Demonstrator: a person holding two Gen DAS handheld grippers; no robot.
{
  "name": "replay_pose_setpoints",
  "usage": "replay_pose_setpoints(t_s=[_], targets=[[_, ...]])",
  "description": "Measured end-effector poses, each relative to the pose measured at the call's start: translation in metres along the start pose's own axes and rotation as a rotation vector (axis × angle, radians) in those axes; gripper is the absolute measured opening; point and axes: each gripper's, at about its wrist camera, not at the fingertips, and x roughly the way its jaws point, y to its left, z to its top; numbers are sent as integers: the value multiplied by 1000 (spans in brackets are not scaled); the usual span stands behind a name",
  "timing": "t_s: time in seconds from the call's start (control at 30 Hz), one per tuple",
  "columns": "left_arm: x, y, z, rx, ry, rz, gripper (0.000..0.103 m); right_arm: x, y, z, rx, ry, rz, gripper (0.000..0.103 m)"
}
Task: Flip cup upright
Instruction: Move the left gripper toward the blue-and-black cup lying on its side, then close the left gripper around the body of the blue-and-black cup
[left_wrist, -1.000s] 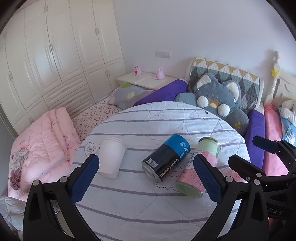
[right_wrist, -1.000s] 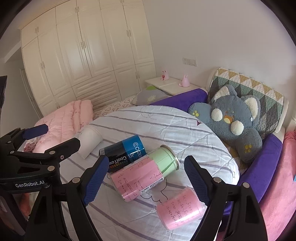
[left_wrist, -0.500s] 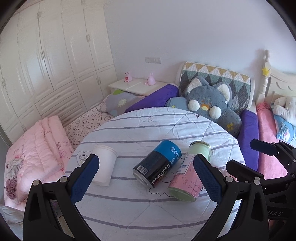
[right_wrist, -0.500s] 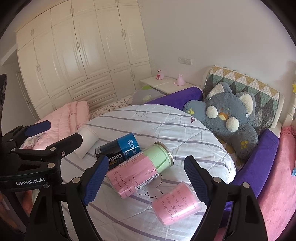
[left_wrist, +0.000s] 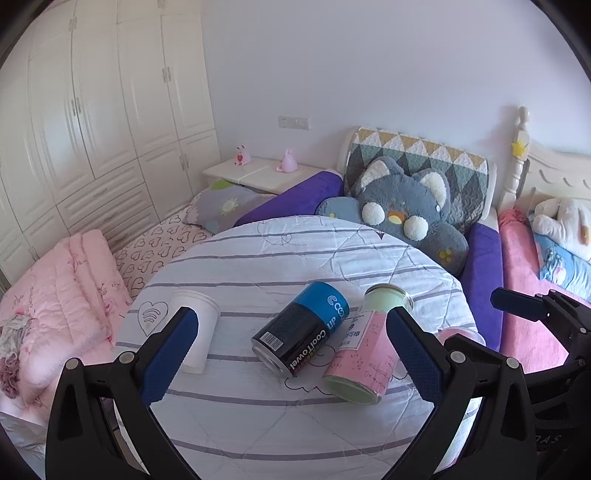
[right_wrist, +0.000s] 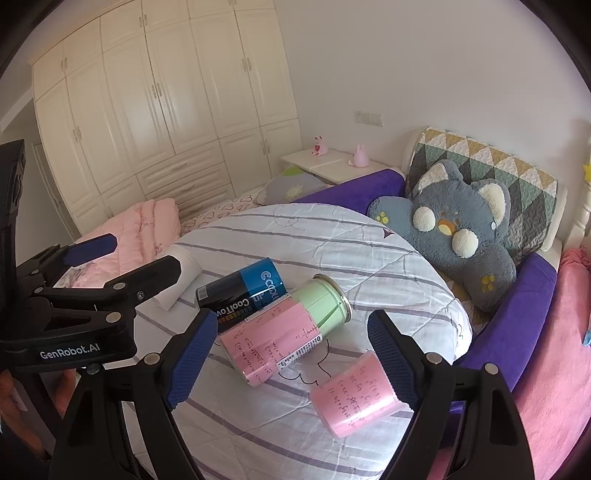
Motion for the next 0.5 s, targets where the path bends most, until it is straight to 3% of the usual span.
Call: replay_pose_setpoints(t_s=[0.3,0.5], targets=[[4,5,2,44,13,11,103,1,2,0,3,3,7,85],[27,20,3,75,108,5,103,8,3,0,6,16,8,85]])
